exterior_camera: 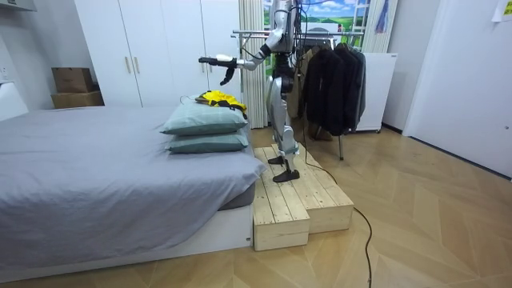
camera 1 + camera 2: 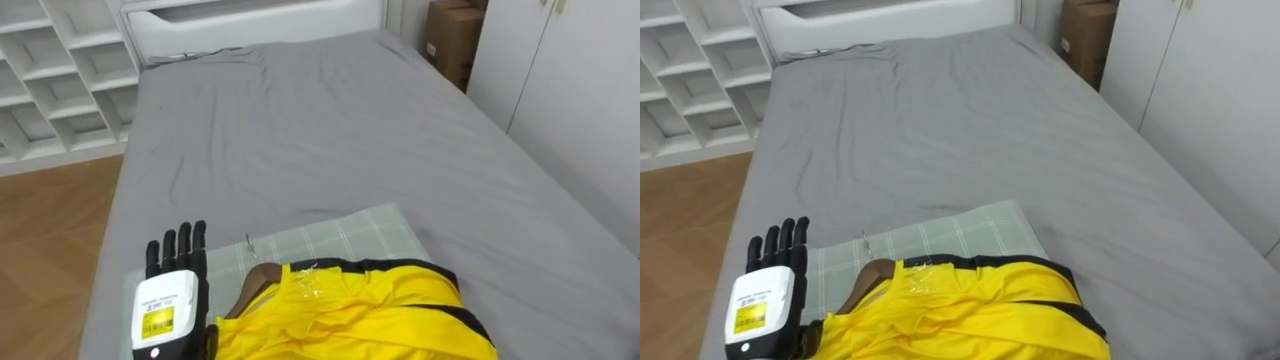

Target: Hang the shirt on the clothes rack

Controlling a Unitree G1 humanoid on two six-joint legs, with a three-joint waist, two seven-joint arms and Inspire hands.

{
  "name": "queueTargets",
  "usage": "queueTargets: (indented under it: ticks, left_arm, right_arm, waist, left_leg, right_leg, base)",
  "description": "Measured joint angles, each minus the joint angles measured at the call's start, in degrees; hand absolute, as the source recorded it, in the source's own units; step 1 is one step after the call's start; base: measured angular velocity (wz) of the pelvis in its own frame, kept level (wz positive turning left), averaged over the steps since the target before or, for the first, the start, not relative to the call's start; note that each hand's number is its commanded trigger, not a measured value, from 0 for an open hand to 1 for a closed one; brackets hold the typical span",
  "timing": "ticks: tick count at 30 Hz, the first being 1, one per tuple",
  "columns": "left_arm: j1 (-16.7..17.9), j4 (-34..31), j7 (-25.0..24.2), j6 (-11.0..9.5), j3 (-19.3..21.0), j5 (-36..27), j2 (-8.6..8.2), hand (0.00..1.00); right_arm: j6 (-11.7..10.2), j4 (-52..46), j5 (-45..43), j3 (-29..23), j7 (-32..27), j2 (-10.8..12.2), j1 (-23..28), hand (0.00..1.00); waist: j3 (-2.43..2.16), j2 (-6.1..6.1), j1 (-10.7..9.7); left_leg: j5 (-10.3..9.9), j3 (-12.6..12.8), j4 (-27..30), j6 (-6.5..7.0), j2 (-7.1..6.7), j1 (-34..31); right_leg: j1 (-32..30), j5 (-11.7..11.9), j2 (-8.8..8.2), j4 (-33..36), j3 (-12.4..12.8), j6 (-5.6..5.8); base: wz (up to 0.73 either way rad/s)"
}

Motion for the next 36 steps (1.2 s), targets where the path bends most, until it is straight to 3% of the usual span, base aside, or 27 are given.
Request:
queueTargets:
  ticks: [5, 11, 17, 25, 36]
  left_arm:
    - [0.0, 0.8, -1.6, 0.3, -1.0, -0.3, -0.31, 0.00]
    - [0.4, 1.7, -4.0, 1.9, -1.1, -0.3, -1.84, 0.00]
    - [0.5, 1.8, -7.8, 2.9, -2.6, -0.1, -1.86, 0.00]
    - [0.5, 8.2, -12.7, 3.9, -5.2, -0.2, -2.71, 0.00]
    - [0.5, 9.3, -14.7, 4.1, -3.6, -0.1, -3.17, 0.00]
  right_arm:
    - [0.0, -0.4, 0.0, 0.0, -0.1, 0.2, 0.1, 0.00]
    - [0.0, -1.5, 0.0, -0.1, 0.2, 0.2, 0.0, 0.00]
    - [0.0, -1.9, 0.0, -0.2, 2.4, 0.2, -0.1, 0.00]
    - [0.0, -1.8, 0.8, -0.8, 3.4, 0.6, -0.2, 0.00]
    - [0.0, -1.9, 1.2, -0.9, 4.1, 0.6, 0.0, 0.00]
  waist:
    - [0.07, -0.07, 0.0]
    - [0.00, -0.05, 0.1]
    - [-0.36, -0.56, -0.1]
    - [-0.27, -0.78, -0.1]
    - [-0.20, -0.78, 0.0]
  left_leg:
    - [0.0, 0.2, -0.1, 0.00, -0.01, 0.0]
    - [0.0, 0.2, -0.1, 0.00, -0.01, -0.2]
    - [0.0, 0.1, -0.1, 0.00, -0.03, -0.2]
    - [0.0, 0.3, -0.3, 0.00, -0.02, 0.1]
    - [0.0, 0.7, -0.3, 0.00, -0.01, 0.6]
  right_leg:
    - [-0.1, 0.0, 0.01, 0.0, 0.0, 0.00]
    - [-0.7, 0.0, 0.01, 0.0, -0.3, 0.00]
    - [-0.3, 0.0, 0.00, 0.0, -0.3, 0.01]
    - [0.0, 0.0, 0.01, -0.1, 0.2, 0.01]
    - [0.2, 0.0, 0.01, -0.1, 0.6, 0.01]
  base:
    - [-0.01]
    - [0.00]
    - [0.00]
    - [0.00]
    - [-0.01]
